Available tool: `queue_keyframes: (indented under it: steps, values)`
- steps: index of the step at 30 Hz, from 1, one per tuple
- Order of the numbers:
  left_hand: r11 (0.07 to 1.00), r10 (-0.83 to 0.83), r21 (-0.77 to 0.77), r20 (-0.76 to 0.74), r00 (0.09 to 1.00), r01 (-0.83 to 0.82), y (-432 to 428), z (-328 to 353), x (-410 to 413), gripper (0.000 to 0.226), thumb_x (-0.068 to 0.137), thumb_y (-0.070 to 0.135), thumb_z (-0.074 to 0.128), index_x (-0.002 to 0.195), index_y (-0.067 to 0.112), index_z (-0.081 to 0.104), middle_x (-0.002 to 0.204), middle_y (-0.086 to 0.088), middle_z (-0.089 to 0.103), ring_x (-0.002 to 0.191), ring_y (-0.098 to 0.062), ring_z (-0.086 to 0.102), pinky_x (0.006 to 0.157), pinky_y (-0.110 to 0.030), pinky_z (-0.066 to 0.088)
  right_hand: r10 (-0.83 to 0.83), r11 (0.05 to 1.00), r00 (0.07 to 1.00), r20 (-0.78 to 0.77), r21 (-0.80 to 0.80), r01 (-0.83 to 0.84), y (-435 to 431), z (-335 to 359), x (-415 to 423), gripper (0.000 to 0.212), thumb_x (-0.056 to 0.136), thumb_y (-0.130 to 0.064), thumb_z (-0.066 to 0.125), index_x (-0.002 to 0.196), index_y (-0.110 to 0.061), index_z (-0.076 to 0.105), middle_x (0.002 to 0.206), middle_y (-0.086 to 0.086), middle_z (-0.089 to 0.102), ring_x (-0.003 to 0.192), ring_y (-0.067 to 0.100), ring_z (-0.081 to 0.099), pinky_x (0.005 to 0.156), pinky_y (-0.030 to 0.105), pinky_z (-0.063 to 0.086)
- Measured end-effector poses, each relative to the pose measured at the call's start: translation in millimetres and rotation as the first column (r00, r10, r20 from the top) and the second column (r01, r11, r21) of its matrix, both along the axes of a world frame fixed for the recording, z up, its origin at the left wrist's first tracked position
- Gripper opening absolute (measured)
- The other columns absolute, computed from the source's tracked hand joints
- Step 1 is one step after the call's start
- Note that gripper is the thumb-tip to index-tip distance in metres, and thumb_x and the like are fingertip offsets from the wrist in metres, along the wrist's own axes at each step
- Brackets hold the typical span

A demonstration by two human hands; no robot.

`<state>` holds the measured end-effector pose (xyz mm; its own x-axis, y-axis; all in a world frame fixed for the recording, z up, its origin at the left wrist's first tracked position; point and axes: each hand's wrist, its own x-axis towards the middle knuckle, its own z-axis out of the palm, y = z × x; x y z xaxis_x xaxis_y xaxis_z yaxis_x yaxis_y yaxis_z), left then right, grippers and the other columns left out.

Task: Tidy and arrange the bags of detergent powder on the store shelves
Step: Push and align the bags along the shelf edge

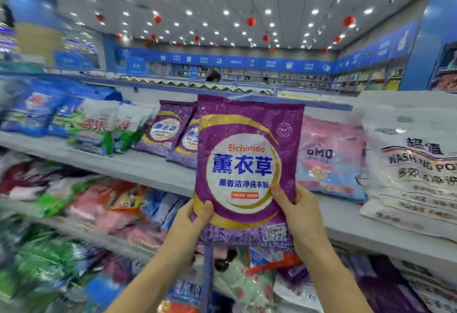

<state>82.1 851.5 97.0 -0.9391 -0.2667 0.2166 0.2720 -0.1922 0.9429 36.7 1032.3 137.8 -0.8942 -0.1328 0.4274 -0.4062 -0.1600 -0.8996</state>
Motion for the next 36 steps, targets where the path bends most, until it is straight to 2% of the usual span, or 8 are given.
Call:
queue_keyframes:
  steps: [4,9,11,18,21,25,32,36]
  values:
    - [0.997,0.039,-0.072,0.026,0.999,-0.037,-79.6,-9.6,25.4,0.072,0.038,0.084,0.069,0.091,0.036,0.073,0.105,-0.001,0.072,0.108,-0.025,0.062,0.102,-0.050,0.042,-0.005,0.999,0.999,-0.050,0.042,0.007,-81.5,-11.0,12.2,0.009,0.083,-0.028,0.060,0.086,-0.024,0.068,0.078,-0.013,0.073,0.073,0.006,0.070,0.060,0.015,0.051]
    - [0.986,0.028,-0.161,-0.010,1.000,-0.029,-159.2,-1.0,38.7,0.042,0.076,0.053,0.066,0.102,0.020,0.065,0.094,0.012,0.074,0.093,-0.005,0.068,0.074,-0.017,0.052,-0.042,0.996,0.997,-0.063,0.077,0.047,-160.8,-18.8,17.4,0.029,0.084,-0.043,0.060,0.082,-0.016,0.069,0.083,0.001,0.074,0.077,0.017,0.070,0.068,0.028,0.056]
    - [0.980,0.045,-0.192,-0.014,0.999,-0.046,-184.5,1.6,34.8,0.048,0.076,0.054,0.066,0.109,0.019,0.063,0.102,0.005,0.073,0.097,-0.014,0.068,0.076,-0.022,0.054,-0.029,0.997,0.998,-0.050,0.064,0.032,-184.9,-19.3,10.9,0.020,0.086,-0.033,0.058,0.084,-0.016,0.068,0.082,-0.001,0.074,0.076,0.015,0.070,0.068,0.027,0.057]
    - [0.981,0.096,-0.169,0.028,0.995,-0.090,-251.2,24.8,-27.2,0.015,0.088,0.018,0.061,0.102,0.019,0.065,0.101,-0.001,0.073,0.095,-0.018,0.069,0.083,-0.029,0.055,-0.007,1.000,1.000,-0.003,0.016,0.007,-252.8,-5.2,-47.1,0.008,0.091,-0.026,0.057,0.091,-0.025,0.065,0.087,-0.012,0.072,0.080,0.005,0.069,0.065,0.015,0.053]
    - [0.985,0.065,-0.164,0.035,0.997,-0.059,-274.8,38.6,-66.8,0.013,0.090,0.019,0.060,0.102,0.016,0.064,0.102,-0.003,0.072,0.093,-0.018,0.069,0.083,-0.032,0.054,-0.024,0.999,0.999,-0.029,0.024,0.025,-274.0,8.7,-84.0,0.008,0.092,-0.029,0.056,0.095,-0.027,0.063,0.095,-0.009,0.071,0.089,0.009,0.068,0.076,0.024,0.055]
    - [0.975,0.077,-0.209,0.025,0.997,-0.071,-300.8,53.6,-116.5,0.011,0.091,0.022,0.058,0.101,0.019,0.063,0.094,0.004,0.072,0.080,-0.008,0.070,0.065,-0.020,0.053,-0.043,0.998,0.999,-0.023,0.048,0.044,-301.5,24.8,-130.7,0.008,0.094,-0.031,0.053,0.088,-0.030,0.060,0.092,-0.011,0.068,0.088,0.008,0.066,0.078,0.025,0.053]
    - [0.993,0.039,-0.112,0.056,0.998,-0.032,-339.2,58.2,-188.5,0.023,0.093,0.019,0.056,0.106,0.000,0.061,0.102,-0.010,0.070,0.095,-0.024,0.067,0.090,-0.037,0.052,-0.117,0.988,0.993,0.030,0.102,0.113,-340.9,35.6,-189.2,0.014,0.095,-0.030,0.052,0.094,-0.019,0.060,0.096,-0.003,0.068,0.084,0.007,0.065,0.068,0.016,0.054]
    - [0.994,-0.067,-0.082,0.078,0.995,0.073,-358.6,55.1,-221.9,0.011,0.094,0.019,0.054,0.099,0.013,0.063,0.100,-0.004,0.070,0.095,-0.020,0.067,0.088,-0.035,0.051,-0.170,0.982,0.982,0.082,0.097,0.162,-361.0,34.6,-212.2,0.016,0.096,-0.027,0.052,0.103,-0.014,0.057,0.091,-0.006,0.064,0.080,0.003,0.061,0.061,0.009,0.051]
